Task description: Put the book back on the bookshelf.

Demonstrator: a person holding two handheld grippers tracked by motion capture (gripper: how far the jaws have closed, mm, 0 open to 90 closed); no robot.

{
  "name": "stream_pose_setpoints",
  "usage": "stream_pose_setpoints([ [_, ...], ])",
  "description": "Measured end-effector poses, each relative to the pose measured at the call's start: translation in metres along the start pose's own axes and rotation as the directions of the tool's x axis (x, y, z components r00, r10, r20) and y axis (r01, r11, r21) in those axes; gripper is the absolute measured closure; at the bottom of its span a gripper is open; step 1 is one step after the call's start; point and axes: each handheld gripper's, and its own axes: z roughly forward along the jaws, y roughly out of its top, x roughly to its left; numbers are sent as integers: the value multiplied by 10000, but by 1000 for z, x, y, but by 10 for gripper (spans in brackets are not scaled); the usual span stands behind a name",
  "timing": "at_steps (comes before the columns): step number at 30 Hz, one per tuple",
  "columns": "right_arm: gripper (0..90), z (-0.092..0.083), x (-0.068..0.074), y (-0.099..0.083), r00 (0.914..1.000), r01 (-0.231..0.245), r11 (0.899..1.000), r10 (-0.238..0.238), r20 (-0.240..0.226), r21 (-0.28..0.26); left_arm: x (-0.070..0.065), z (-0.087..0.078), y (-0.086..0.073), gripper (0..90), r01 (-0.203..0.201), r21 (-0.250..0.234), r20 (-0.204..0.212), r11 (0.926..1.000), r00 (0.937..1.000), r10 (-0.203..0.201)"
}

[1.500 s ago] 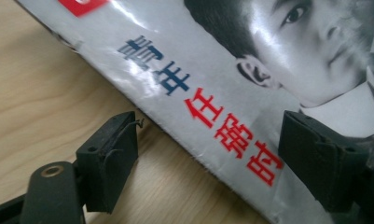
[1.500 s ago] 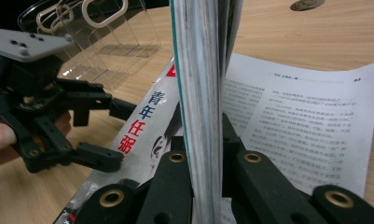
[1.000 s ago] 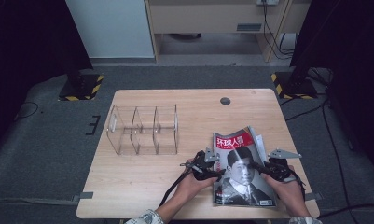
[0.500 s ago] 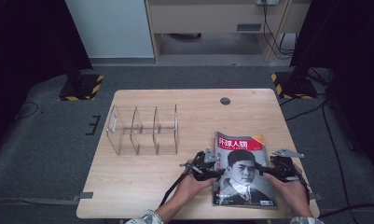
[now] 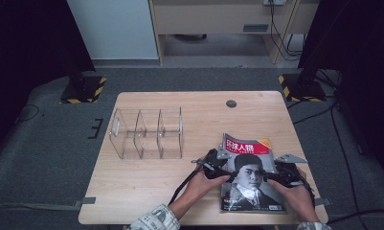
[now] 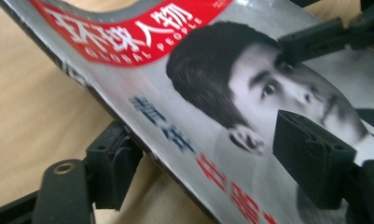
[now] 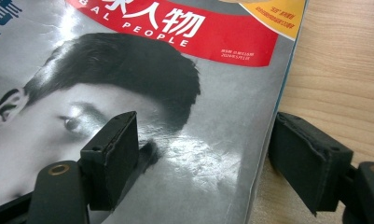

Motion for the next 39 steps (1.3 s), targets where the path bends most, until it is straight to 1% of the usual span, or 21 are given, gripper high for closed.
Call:
stream_pose_setpoints([
  [1,245,0,0,0,10000,0,10000,0,0,0,0,0,0,222,0,0,0,10000,10000,0],
  [3,246,0,0,-1,10000,2,10000,-3,-60,-80,3,3,7,201,103,81,59,9999,9999,-103],
  [4,248,0,0,-1,9999,21,10000,-22,-101,-97,6,7,12,185,162,121,-34,9998,9999,-162],
  [6,248,0,0,-1,9999,12,10000,-14,-108,-99,8,9,16,182,194,143,-89,9997,9998,-193],
  [8,252,0,0,-1,9999,64,9999,-65,-99,-116,12,11,22,182,463,127,-73,9988,9989,-463],
  [11,259,0,0,-1,9999,91,9999,-92,-133,-104,15,15,30,188,498,176,-187,9986,9986,-495],
  [12,261,1,0,-1,9998,139,9998,-140,-155,-108,16,17,34,211,385,199,-233,9991,9990,-380],
  [14,266,1,0,0,9997,158,9998,-160,-166,-109,17,17,36,254,320,154,-279,9994,9991,-316],
  [15,266,1,0,0,9997,158,9998,-160,-166,-109,18,18,38,254,302,128,-292,9995,9991,-298],
  [16,272,2,0,0,9996,199,9997,-202,-188,-130,19,18,39,315,350,28,-334,9994,9988,-349],
  [17,272,2,0,0,9996,199,9997,-202,-188,-130,21,19,41,315,380,-20,-373,9993,9986,-381],
  [18,280,2,0,1,9994,238,9996,-241,-229,-148,24,20,43,358,401,-93,-388,9992,9984,-404],
  [20,289,2,0,1,9994,241,9996,-245,-229,-173,27,22,45,403,410,-144,-352,9991,9985,-415],
  [23,298,2,0,1,9996,190,9997,-194,-217,-173,30,23,48,450,466,-41,-244,9989,9986,-467],
  [26,302,2,0,1,9995,221,9996,-225,-208,-184,30,24,51,479,557,-98,-154,9984,9983,-559],
  [29,305,2,0,1,9996,192,9997,-196,-214,-181,28,25,55,496,421,-124,-197,9990,9989,-423],
  [33,309,2,0,1,9997,159,9997,-163,-208,-191,29,29,56,499,401,8,-215,9992,9990,-401],
  [34,312,2,0,1,9996,162,9997,-166,-212,-194,30,31,55,498,494,15,-205,9988,9986,-494],
  [35,312,2,0,1,9996,162,9997,-166,-212,-194,30,31,55,498,494,15,-205,9988,9986,-494],
  [36,313,2,0,1,9997,149,9997,-153,-213,-183,30,31,55,498,386,124,-205,9992,9991,-383],
  [39,314,3,1,1,9995,186,9997,-191,-245,-179,30,32,55,500,443,153,-146,9989,9989,-441],
])
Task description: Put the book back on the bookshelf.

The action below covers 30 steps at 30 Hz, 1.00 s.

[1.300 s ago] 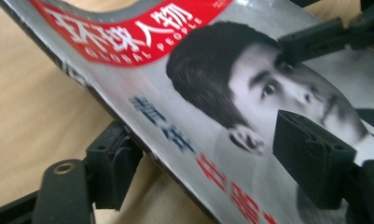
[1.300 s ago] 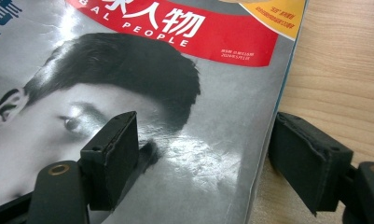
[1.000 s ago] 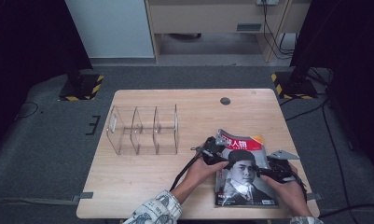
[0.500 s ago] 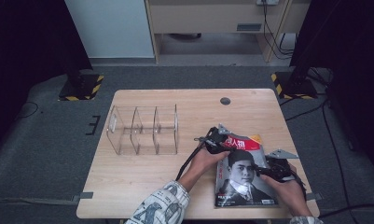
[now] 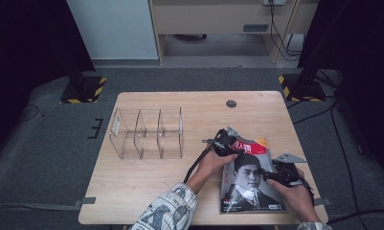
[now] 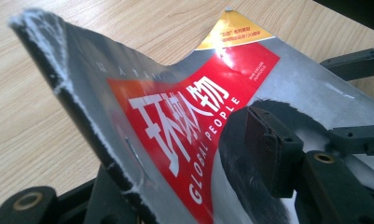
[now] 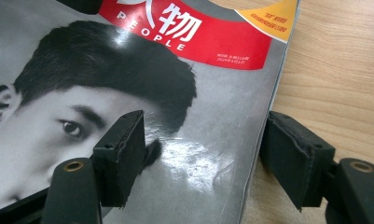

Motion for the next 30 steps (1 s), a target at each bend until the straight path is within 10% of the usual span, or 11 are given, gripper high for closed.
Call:
stream_pose_setpoints([
  [30,313,3,5,2,9997,227,9997,-228,-98,-15,-5,-4,5,808,468,348,232,9983,9986,-476],
])
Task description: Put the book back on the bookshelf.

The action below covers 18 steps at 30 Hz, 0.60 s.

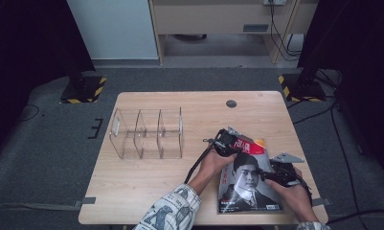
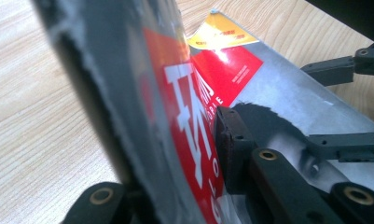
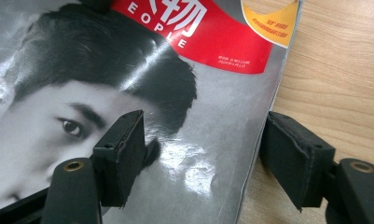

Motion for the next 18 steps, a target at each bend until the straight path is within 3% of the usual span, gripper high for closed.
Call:
stream_pose_setpoints([
  [5,300,1,2,1,9999,-123,9999,123,-15,-4,-3,-4,1,828,-89,-99,-130,9999,9999,87],
  [10,242,-4,-4,1,9969,-774,9969,772,-139,-160,-5,-7,3,843,-29,-294,-16,9996,10000,29],
  [12,229,-12,-9,3,9956,-919,9947,926,137,-470,-7,-9,4,844,-69,-354,34,9993,10000,70],
  [13,228,-18,-15,3,9914,-1193,9898,1230,449,-777,-8,-10,5,846,-64,-413,35,9991,10000,66],
  [14,228,-18,-15,3,9914,-1193,9898,1230,449,-777,-8,-10,5,847,-64,-413,35,9991,10000,66],
  [15,225,-25,-21,2,9863,-1405,9847,1484,726,-1031,-9,-12,5,848,-102,-496,21,9987,9999,103],
  [18,227,-28,-27,1,9802,-1541,9817,1662,1078,-1123,-9,-14,5,849,-102,-575,33,9983,9999,104],
])
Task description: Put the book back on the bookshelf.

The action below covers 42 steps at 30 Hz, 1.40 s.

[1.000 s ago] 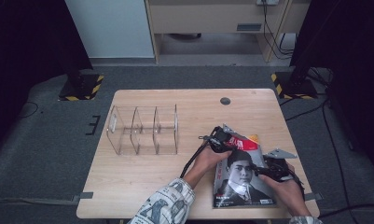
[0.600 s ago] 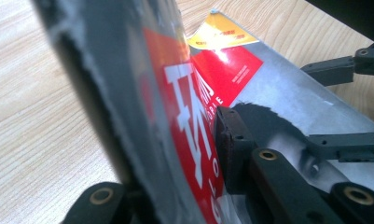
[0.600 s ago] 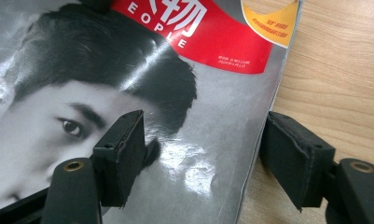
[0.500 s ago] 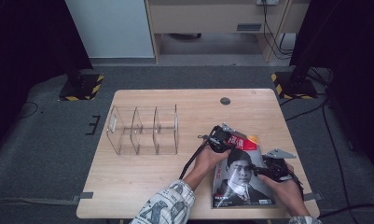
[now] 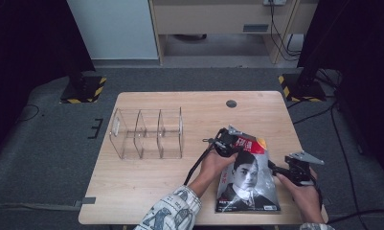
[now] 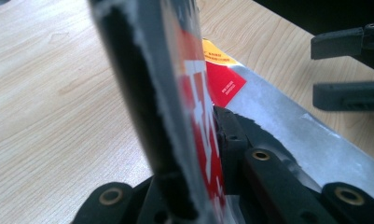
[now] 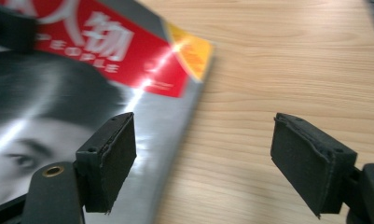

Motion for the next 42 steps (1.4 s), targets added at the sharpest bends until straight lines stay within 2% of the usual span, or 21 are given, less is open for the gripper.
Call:
stream_pose_setpoints([
  [1,227,-1,-4,-1,9990,-82,9999,79,437,58,-1,-3,1,850,-62,-55,-41,10000,10000,62],
  [2,227,-1,-4,-1,9990,-82,9999,79,437,58,-1,-3,1,851,-62,-55,-41,10000,10000,62],
  [3,233,-2,-9,-2,9973,-94,9998,82,727,152,-1,-5,1,852,-70,-97,-57,9999,10000,70],
  [4,239,-2,-9,-3,9967,-151,9997,135,800,191,-2,-7,2,853,-82,-178,-46,9998,10000,81],
  [6,246,-1,-10,-4,9968,-198,9995,177,777,262,-2,-9,2,854,-36,-253,-59,9997,10000,35],
  [7,242,2,-10,-7,9974,-44,9981,0,718,618,-3,-12,2,858,-133,-282,-65,9995,9999,131],
  [9,236,4,-10,-8,9973,50,9966,-110,731,822,-3,-15,4,861,-110,-418,-28,9991,9999,109],
  [15,214,10,-6,-11,9982,195,9922,-263,538,1234,-2,-20,4,863,-145,-507,39,9986,9999,147],
  [18,204,11,-3,-11,9986,140,9920,-204,494,1258,-3,-23,4,864,-45,-685,124,9976,9999,54],
  [19,196,11,-3,-11,9983,297,9914,-359,463,1275,-3,-24,4,865,-21,-698,153,9976,9999,32],
  [25,179,13,-1,-12,9979,344,9920,-407,503,1212,-5,-31,6,865,-93,-881,242,9961,9996,114],
  [26,179,13,-1,-12,9972,505,9912,-568,485,1225,-5,-33,6,865,-94,-916,267,9957,9996,119],
  [30,176,13,1,-13,9961,586,9907,-663,588,1229,-7,-40,7,866,-85,-1084,343,9941,9993,123],
  [31,176,13,1,-13,9953,708,9889,-788,571,1308,-8,-44,8,866,-50,-1192,470,9929,9988,107],
  [42,175,13,3,-14,9949,734,9886,-816,585,1312,-14,-60,9,866,-40,-1553,665,9879,9977,145],
])
